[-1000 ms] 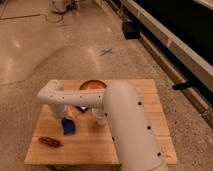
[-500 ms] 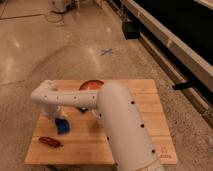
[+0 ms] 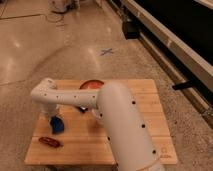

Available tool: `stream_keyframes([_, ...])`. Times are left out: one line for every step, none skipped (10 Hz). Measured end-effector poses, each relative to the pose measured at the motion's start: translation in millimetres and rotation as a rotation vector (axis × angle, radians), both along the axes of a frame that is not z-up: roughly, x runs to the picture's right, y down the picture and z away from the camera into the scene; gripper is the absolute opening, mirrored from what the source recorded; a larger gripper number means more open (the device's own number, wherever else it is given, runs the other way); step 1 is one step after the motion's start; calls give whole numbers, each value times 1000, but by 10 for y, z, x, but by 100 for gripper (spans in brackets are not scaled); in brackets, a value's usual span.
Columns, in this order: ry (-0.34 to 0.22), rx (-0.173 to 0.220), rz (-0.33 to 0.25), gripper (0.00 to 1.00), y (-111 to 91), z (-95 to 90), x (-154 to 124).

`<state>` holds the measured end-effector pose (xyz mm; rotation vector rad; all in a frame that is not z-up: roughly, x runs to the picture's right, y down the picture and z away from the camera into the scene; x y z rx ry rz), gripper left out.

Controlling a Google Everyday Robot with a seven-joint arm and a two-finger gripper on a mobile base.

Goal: Wipe the white sponge on the table

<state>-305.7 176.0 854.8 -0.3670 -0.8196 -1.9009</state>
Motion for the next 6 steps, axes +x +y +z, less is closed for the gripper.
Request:
stream_keyframes([-4,18,1,80,-54,8,33])
stream_keyframes([-10,33,-1,80,-92,1,45])
stream_keyframes([-19,53,-6,80,-134,-17,59])
stream_keyframes([-23,71,-13,80,-165,-33,79])
stream_keyframes([-24,80,-15,80,-189,-53,99])
stream_keyframes([-22,82,-10,80,-208,-65,117])
